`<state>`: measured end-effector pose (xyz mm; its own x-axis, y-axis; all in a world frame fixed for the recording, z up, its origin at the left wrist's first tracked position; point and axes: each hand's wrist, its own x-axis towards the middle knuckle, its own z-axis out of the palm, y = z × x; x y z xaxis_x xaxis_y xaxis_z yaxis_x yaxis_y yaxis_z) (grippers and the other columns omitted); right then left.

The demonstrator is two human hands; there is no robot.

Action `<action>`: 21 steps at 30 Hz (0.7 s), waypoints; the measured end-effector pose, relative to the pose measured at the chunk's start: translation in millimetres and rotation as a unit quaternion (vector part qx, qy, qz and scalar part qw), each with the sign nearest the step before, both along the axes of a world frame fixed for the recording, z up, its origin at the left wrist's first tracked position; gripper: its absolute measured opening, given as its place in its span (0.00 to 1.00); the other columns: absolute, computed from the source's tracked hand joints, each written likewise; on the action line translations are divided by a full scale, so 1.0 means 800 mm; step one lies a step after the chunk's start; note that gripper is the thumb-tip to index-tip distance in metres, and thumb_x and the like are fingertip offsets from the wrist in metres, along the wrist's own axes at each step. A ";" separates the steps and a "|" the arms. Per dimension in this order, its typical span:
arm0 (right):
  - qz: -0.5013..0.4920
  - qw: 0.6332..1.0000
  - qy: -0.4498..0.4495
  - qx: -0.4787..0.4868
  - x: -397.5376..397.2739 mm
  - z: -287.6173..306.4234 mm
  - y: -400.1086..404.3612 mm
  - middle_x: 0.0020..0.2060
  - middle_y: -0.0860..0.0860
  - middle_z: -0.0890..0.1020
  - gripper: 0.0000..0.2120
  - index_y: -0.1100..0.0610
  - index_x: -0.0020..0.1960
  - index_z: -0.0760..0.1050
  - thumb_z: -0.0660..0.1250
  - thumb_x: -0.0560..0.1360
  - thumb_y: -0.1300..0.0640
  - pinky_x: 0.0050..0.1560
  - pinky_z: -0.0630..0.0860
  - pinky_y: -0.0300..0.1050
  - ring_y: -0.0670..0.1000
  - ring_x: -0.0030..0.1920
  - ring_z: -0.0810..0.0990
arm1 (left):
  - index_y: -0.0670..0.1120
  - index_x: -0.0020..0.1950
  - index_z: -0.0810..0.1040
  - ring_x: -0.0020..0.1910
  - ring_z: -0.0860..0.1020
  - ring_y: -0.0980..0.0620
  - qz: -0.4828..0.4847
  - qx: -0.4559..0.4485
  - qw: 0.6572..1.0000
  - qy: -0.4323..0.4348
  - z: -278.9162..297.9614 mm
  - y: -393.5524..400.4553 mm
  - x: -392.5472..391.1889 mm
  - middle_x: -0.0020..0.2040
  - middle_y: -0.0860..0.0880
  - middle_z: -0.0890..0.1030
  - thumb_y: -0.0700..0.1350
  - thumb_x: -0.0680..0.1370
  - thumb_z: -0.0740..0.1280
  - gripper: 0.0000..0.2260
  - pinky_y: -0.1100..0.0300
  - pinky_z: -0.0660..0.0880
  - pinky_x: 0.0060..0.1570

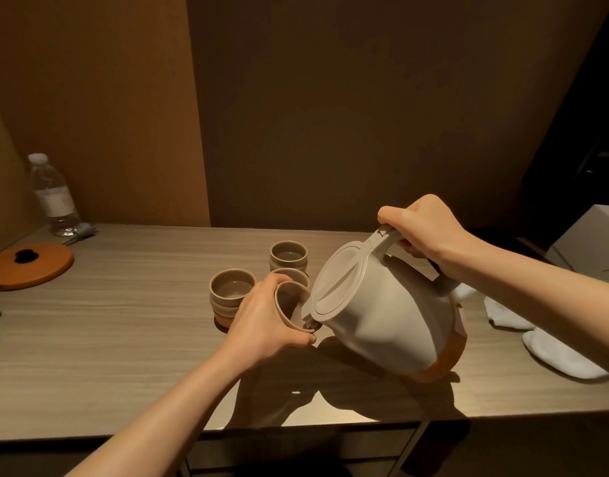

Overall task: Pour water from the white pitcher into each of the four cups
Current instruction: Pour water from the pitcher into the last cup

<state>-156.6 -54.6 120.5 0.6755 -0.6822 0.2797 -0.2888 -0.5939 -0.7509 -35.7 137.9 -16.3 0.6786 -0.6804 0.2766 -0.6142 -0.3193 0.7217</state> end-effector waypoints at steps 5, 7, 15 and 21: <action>-0.001 1.000 0.015 -0.019 0.000 0.002 0.000 0.19 0.52 0.72 0.18 0.61 0.24 0.74 0.66 0.68 0.51 0.35 0.70 0.49 0.50 0.23 0.69 | 0.54 0.62 0.69 0.59 0.75 0.54 0.000 -0.002 1.000 0.005 -0.001 0.001 -0.001 0.60 0.55 0.76 0.52 0.57 0.83 0.38 0.61 0.73 0.55; 0.004 1.000 0.017 -0.025 0.000 0.002 0.001 0.18 0.51 0.71 0.18 0.61 0.24 0.74 0.66 0.69 0.51 0.35 0.70 0.49 0.49 0.23 0.69 | 0.54 0.63 0.69 0.59 0.75 0.54 0.001 -0.004 1.000 0.005 -0.001 0.001 -0.002 0.60 0.55 0.76 0.52 0.57 0.83 0.38 0.62 0.72 0.54; 0.005 0.998 0.023 -0.051 -0.001 0.007 0.004 0.16 0.49 0.70 0.20 0.59 0.22 0.71 0.66 0.69 0.50 0.36 0.71 0.50 0.51 0.24 0.69 | 0.55 0.63 0.69 0.58 0.75 0.55 0.005 -0.009 1.000 0.026 -0.005 0.000 -0.003 0.60 0.55 0.77 0.53 0.56 0.83 0.39 0.63 0.71 0.52; 0.003 0.998 0.024 -0.059 -0.002 0.009 0.005 0.17 0.49 0.71 0.21 0.57 0.21 0.71 0.66 0.70 0.50 0.37 0.72 0.51 0.51 0.26 0.71 | 0.56 0.61 0.68 0.56 0.74 0.57 0.006 -0.014 0.999 0.033 -0.004 0.000 -0.006 0.57 0.57 0.76 0.53 0.56 0.83 0.38 0.66 0.69 0.48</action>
